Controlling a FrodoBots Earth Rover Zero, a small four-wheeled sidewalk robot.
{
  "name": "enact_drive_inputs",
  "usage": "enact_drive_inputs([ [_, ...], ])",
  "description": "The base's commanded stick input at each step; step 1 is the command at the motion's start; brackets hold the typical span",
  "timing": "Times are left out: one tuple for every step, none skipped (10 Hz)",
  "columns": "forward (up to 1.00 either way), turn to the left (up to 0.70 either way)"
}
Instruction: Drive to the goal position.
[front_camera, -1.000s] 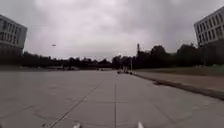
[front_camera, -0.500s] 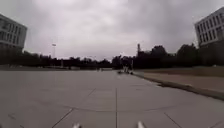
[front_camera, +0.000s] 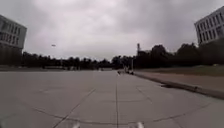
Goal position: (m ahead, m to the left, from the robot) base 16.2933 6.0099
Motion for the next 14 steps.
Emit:
enact_drive_inputs([
  [0.70, 0.00],
  [0.70, 0.00],
  [0.70, 0.00],
  [0.70, 0.00],
  [0.70, 0.00],
  [0.70, 0.00],
  [0.70, 0.00],
  [0.70, 0.00],
  [0.70, 0.00],
  [0.70, 0.00],
  [0.70, 0.00],
  [0.70, 0.00],
  [0.70, 0.00],
  [0.70, 0.00],
])
